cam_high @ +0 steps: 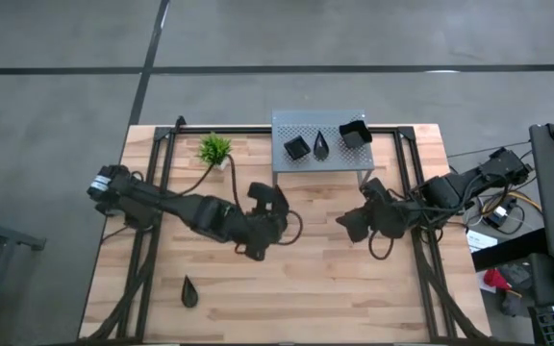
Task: Pick & Place Mini shaped plates
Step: Stack the black drop-shaped plate on top of the black drop-shaped plate on the shelf
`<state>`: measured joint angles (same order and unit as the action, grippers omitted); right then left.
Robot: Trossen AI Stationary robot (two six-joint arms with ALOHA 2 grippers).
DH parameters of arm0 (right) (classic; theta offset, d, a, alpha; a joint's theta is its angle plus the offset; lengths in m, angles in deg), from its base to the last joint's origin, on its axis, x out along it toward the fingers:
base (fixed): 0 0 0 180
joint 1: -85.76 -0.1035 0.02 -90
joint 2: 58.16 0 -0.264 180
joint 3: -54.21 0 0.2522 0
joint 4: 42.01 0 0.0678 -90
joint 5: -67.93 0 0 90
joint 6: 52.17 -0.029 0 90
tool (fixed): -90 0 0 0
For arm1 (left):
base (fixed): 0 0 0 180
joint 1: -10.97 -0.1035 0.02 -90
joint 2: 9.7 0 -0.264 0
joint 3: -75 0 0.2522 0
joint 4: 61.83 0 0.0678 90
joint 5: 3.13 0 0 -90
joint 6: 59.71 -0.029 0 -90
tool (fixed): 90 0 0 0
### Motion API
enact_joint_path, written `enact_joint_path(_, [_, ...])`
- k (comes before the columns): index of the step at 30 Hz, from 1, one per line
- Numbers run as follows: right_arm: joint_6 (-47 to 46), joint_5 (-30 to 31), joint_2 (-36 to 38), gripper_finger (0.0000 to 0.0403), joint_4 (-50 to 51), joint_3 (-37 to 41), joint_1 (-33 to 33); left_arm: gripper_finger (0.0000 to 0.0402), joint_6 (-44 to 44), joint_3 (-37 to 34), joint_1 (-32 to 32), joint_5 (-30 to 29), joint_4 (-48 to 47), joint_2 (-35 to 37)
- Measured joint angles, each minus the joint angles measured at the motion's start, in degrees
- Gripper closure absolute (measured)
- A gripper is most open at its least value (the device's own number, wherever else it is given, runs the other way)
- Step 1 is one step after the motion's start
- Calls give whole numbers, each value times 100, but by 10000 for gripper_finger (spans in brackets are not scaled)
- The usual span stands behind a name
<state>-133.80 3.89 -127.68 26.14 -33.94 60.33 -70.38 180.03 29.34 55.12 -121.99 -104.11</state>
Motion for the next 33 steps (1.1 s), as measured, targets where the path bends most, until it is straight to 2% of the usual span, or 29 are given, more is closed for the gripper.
enact_joint_path(5, [-164,220,-2,202,-320,0,148,402,-505,62,-257,272,294,-5])
enact_joint_path(9, [-469,1009,-111,202,-597,4,155,402,-660,62,-496,346,293,-20])
enact_joint_path(12, [-731,1333,-334,202,-794,11,194,401,-570,74,-679,341,299,-20])
enact_joint_path(20, [-1158,1503,-1205,202,-1649,11,242,402,-954,95,-868,407,288,-20])
enact_joint_path(23, [-1464,1586,-1461,202,-1750,9,278,401,-1051,95,-866,696,277,43])
enact_joint_path(28, [-1848,1857,-1720,202,-1933,-2,284,401,-1050,96,-863,883,136,76])
enact_joint_path(33, [-1716,1957,-1850,202,-2525,-7,335,401,-1092,89,-866,908,82,79])
